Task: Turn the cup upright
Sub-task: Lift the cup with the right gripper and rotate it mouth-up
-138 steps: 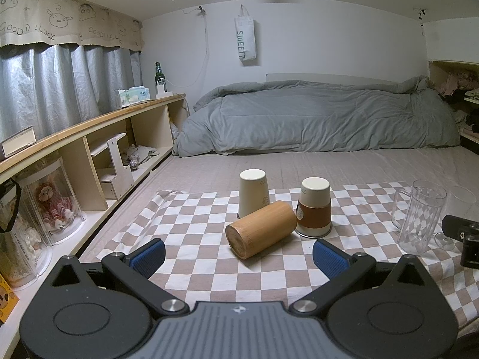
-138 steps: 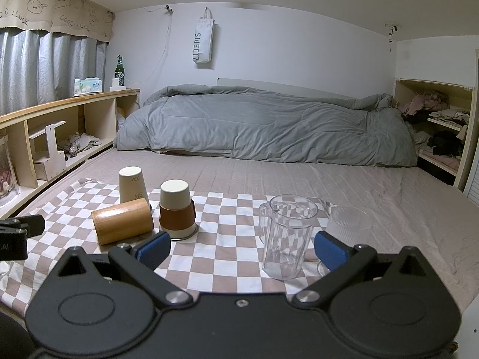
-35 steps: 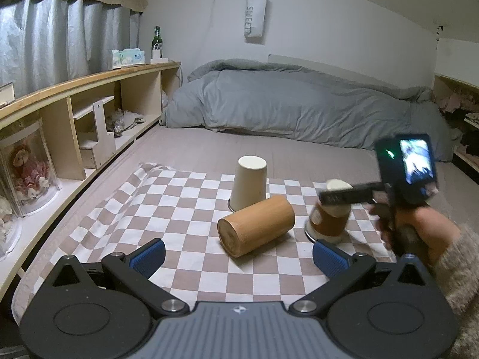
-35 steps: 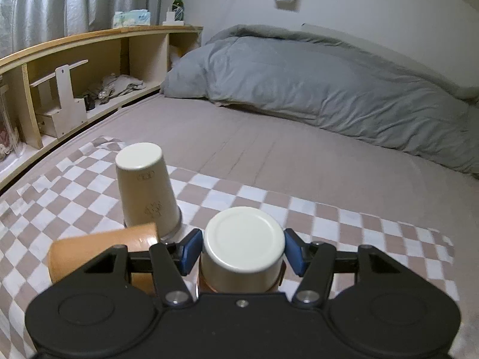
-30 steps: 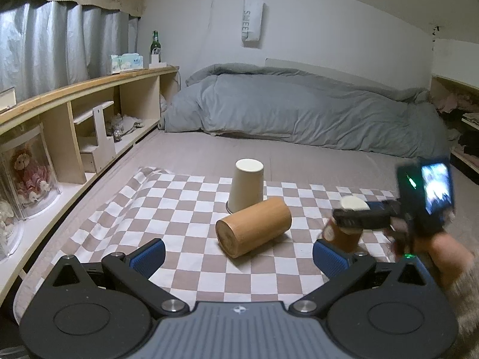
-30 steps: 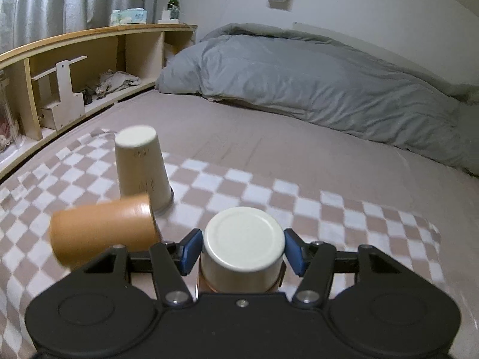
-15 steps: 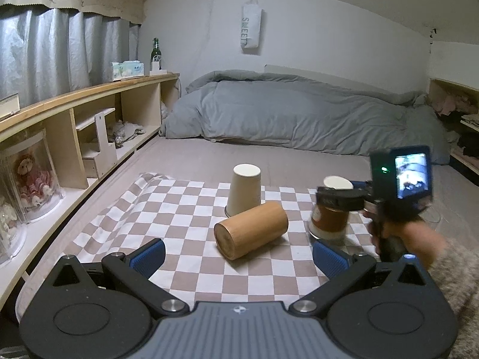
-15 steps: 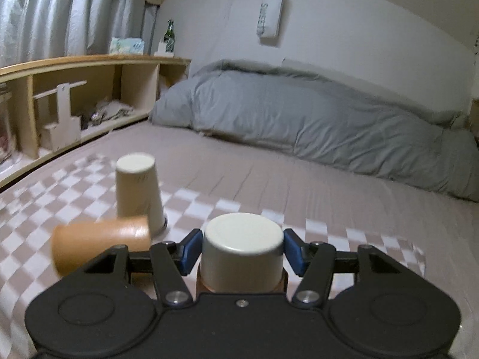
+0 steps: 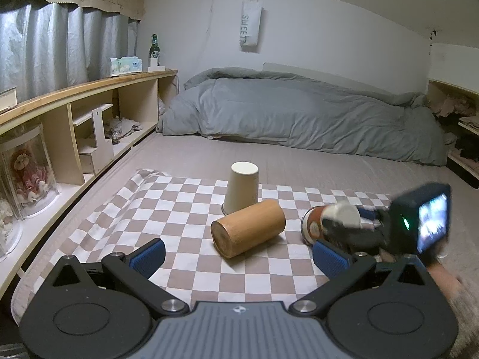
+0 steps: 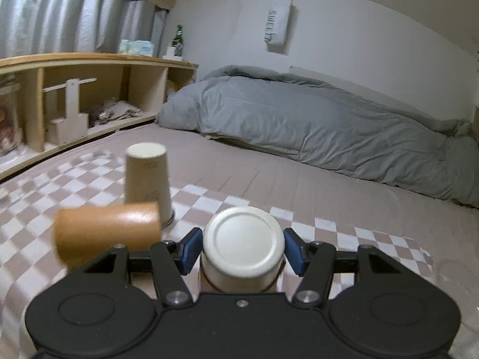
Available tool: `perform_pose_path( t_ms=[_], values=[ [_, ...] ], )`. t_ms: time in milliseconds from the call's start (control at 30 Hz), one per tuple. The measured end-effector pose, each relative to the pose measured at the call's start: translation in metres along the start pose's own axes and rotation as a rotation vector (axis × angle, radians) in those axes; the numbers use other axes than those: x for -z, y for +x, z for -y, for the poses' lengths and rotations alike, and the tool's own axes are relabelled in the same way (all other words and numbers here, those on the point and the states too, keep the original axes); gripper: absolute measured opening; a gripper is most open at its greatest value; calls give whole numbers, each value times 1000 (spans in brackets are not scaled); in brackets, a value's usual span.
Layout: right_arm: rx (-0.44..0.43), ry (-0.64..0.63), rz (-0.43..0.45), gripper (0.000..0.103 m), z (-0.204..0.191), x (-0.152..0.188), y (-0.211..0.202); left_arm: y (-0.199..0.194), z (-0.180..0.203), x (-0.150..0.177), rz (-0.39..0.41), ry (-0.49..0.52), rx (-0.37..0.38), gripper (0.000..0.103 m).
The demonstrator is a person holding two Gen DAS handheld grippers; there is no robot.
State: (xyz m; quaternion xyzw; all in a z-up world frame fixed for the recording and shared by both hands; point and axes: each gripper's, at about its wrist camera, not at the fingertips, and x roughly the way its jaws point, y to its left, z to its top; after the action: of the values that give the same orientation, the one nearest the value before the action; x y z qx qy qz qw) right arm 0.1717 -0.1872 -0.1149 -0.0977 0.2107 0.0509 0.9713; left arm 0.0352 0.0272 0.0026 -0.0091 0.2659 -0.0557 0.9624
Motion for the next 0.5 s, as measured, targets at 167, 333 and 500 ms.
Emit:
perform_pose_path(
  t_ms=[167, 333, 500],
  values=[
    [-2, -52, -141, 60, -9, 16, -23, -1, 5, 2, 3, 9, 9, 103],
    [-36, -46, -274, 59, -6, 31, -19, 0, 11, 2, 4, 18, 17, 103],
    [-61, -45, -300, 59, -3, 32, -18, 8, 12, 0, -8, -9, 38, 103]
  ],
)
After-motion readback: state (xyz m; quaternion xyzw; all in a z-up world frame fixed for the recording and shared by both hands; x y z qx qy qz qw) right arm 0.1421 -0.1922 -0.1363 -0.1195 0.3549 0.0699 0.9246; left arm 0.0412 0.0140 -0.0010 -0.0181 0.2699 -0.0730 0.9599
